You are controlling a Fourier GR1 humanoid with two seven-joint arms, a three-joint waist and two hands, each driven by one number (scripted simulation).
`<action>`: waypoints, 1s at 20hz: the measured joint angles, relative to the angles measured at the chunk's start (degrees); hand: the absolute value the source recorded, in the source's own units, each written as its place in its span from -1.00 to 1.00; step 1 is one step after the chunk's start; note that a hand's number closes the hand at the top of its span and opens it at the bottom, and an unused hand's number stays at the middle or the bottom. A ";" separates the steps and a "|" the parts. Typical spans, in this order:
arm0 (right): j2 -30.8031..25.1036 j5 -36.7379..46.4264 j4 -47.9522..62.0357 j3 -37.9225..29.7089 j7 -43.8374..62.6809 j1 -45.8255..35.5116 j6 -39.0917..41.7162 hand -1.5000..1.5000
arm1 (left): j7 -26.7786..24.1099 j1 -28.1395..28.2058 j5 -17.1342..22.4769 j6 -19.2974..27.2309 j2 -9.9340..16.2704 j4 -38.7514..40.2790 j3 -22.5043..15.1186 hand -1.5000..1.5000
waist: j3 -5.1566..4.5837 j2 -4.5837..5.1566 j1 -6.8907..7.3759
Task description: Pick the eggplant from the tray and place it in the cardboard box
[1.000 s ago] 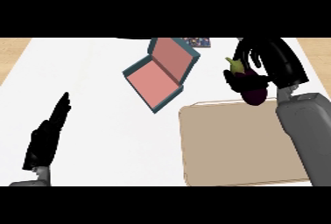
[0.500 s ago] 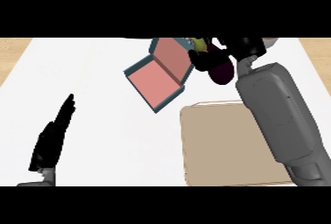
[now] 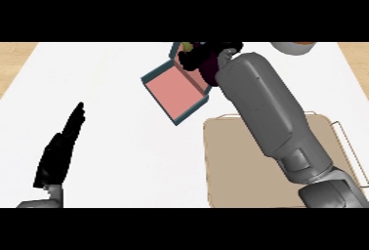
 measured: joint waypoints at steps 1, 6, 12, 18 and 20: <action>0.52 0.29 2.59 -0.41 -0.70 -1.01 -0.82 1.00 | -0.13 0.24 -0.28 0.20 -0.33 -0.06 -0.27 0.00 | 0.01 0.03 0.05; 2.21 0.90 14.49 -0.89 -2.35 -4.76 -4.48 1.00 | 0.58 -0.81 -0.25 -0.29 -0.43 -0.75 -0.46 0.00 | 0.00 0.36 1.00; 2.89 -2.29 24.08 -1.79 -3.64 -6.52 -9.20 -1.00 | 0.20 -2.03 -0.12 -1.16 -0.08 0.23 -0.23 0.00 | 0.00 0.78 2.20; 3.08 -6.74 27.83 -4.61 -7.76 -7.65 -14.04 -1.00 | -0.01 -2.57 -0.68 -1.20 -0.78 0.53 -1.10 0.00 | 0.03 1.17 3.11; 3.09 -8.96 27.32 -6.84 -9.95 -7.23 -17.03 -1.00 | 0.51 -3.02 -0.52 -1.37 -0.53 0.23 -0.82 0.00 | 0.06 1.20 3.10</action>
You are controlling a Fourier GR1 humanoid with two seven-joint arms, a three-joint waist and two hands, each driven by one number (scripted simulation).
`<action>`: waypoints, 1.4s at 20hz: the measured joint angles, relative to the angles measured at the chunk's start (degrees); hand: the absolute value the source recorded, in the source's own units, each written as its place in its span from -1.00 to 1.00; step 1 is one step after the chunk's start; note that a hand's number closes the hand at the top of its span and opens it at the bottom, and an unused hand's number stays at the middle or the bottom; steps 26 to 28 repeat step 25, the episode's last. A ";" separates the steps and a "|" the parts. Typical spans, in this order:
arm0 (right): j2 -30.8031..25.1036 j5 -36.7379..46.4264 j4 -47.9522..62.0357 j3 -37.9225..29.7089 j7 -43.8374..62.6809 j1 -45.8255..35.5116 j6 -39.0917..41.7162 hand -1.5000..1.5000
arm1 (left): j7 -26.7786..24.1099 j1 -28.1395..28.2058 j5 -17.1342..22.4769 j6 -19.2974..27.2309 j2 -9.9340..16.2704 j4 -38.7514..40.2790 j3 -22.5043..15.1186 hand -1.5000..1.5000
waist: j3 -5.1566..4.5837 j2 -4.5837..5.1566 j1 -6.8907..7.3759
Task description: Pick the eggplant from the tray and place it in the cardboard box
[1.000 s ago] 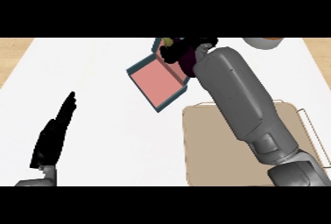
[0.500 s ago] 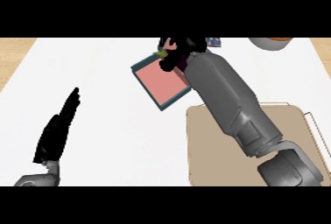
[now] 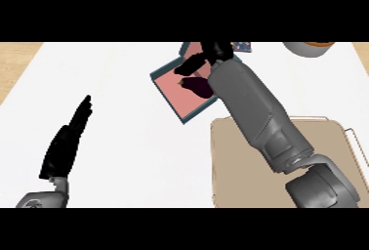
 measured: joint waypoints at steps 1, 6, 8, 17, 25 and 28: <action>-0.03 -1.15 -0.38 -1.39 -0.81 -0.02 -1.28 -1.00 | 0.04 0.19 0.04 0.04 -0.11 -0.09 0.01 0.00 | 0.02 -0.04 -0.22; -0.93 -7.57 -2.18 -8.70 -5.96 0.11 -5.06 -1.00 | -0.11 0.95 0.14 0.14 -0.12 -0.49 0.33 0.00 | 0.05 -0.16 -0.92; -1.59 -10.58 -2.94 -11.78 -8.62 0.56 -4.84 -1.00 | -0.29 0.46 -0.12 0.49 -0.25 0.29 0.50 0.00 | 0.05 -0.17 -1.36; -11.38 -18.24 -2.76 -21.05 -15.39 4.51 -2.87 -1.00 | 0.10 1.91 0.43 0.32 0.15 -0.49 1.72 0.00 | 0.03 -0.76 -2.87; -23.70 -22.37 -1.62 -25.24 -20.62 10.32 9.21 -1.00 | -0.70 2.39 0.52 0.15 0.38 0.35 2.69 0.00 | 0.05 -0.95 -3.52; -23.70 -22.37 -1.62 -25.24 -20.62 10.32 9.21 -1.00 | -0.70 2.39 0.52 0.15 0.38 0.35 2.69 0.00 | 0.05 -0.95 -3.52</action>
